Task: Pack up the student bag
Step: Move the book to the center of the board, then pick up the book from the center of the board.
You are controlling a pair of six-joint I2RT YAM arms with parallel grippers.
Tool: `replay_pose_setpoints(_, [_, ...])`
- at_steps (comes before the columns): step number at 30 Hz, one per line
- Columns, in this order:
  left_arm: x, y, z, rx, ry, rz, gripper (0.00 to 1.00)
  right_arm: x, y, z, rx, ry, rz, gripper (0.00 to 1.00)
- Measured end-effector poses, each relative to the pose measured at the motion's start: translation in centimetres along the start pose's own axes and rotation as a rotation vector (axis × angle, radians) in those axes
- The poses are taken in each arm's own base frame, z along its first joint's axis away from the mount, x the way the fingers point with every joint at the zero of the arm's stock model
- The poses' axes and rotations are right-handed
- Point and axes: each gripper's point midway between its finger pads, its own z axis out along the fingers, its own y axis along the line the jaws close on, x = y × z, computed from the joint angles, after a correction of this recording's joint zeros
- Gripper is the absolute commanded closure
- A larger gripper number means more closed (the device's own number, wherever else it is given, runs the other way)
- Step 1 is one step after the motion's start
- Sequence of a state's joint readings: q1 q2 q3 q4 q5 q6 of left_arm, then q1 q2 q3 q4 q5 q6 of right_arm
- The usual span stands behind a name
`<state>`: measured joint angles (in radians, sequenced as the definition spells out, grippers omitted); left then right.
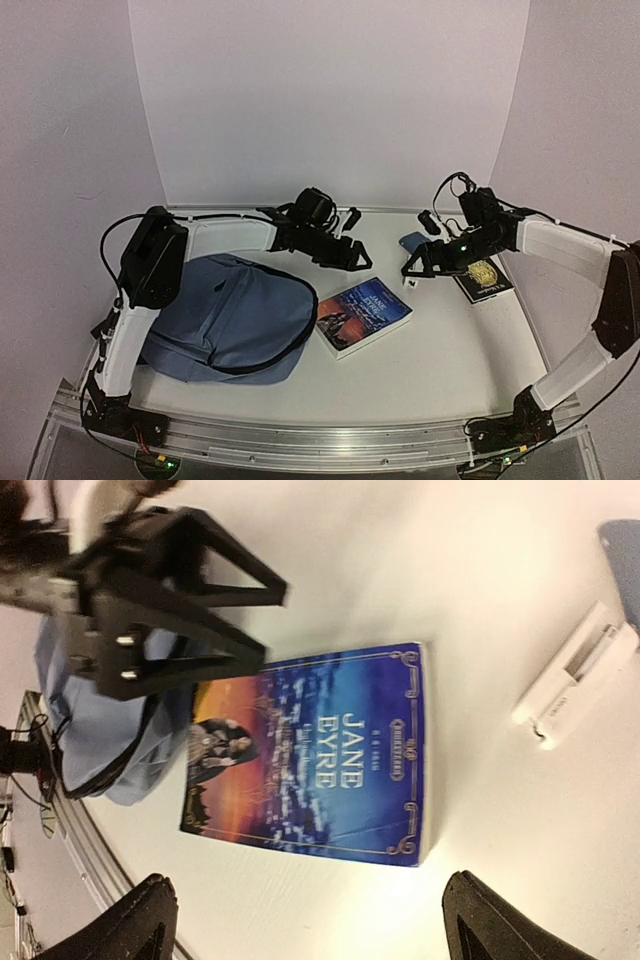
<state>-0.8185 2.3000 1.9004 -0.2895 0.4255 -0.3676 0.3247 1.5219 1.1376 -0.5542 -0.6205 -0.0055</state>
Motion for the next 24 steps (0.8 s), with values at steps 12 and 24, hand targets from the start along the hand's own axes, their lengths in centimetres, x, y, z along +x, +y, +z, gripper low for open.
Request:
replay_pose_setpoints(12, [2.7, 2.6, 2.9, -0.04, 0.091, -0.042, 0.23, 2.9, -5.3, 6.9, 0.037, 0.229, 0.055, 0.25])
replay_pose_setpoints(24, [4.4, 3.6, 3.6, -0.053, 0.126, -0.06, 0.25, 6.0, -4.9, 10.2, -0.121, 0.354, 0.203, 0.6])
